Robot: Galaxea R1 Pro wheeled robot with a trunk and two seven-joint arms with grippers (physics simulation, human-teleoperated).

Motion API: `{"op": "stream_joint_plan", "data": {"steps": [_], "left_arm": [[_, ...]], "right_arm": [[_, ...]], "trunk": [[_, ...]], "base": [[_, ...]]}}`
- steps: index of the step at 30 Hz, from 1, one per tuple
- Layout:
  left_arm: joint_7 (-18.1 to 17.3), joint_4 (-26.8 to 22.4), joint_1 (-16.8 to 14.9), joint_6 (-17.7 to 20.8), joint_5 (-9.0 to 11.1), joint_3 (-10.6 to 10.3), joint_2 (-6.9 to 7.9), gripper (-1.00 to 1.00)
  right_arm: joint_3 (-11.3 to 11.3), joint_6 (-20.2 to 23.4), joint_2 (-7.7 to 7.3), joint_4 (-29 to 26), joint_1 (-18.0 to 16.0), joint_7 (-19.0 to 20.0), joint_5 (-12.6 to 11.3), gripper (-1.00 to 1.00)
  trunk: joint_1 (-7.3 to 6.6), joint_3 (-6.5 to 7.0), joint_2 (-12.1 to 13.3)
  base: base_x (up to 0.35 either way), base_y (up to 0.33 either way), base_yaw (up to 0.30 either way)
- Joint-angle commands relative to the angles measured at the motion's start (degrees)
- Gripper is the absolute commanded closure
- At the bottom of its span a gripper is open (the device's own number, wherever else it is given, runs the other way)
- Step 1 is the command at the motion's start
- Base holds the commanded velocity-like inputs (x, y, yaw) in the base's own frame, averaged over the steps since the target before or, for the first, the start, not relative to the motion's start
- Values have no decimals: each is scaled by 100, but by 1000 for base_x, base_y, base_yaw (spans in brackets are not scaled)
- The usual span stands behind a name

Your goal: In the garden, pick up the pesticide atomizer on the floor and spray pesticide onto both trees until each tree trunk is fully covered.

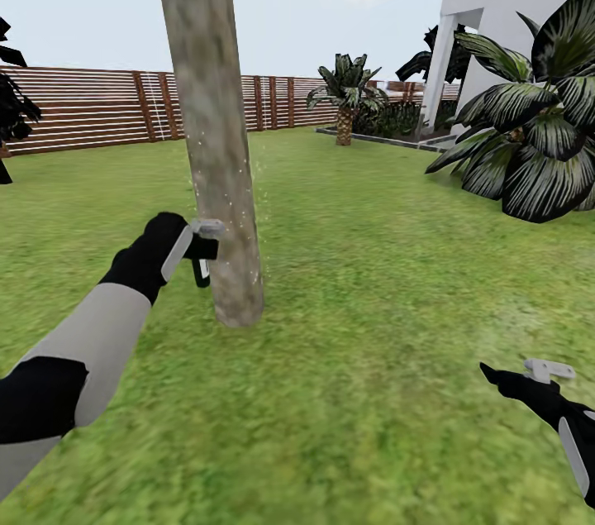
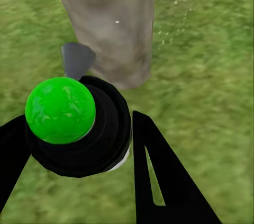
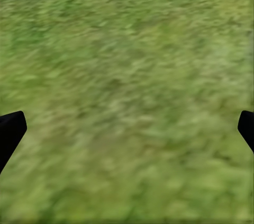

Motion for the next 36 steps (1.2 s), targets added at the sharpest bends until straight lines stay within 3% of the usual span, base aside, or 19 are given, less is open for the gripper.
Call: {"op": "stream_joint_plan", "data": {"steps": [1, 36], "left_arm": [[0, -1, -6, 0, -3, 0, 0, 100], [9, 164, -1492, 94, 33, 0, -61, 100]], "right_arm": [[0, 0, 1, 0, 0, 0, 0, -100], [0, 0, -40, 9, -4, 0, -18, -100]], "trunk": [[0, 0, 0], [0, 0, 0]], "base": [[0, 0, 0], [0, 0, 0]]}}
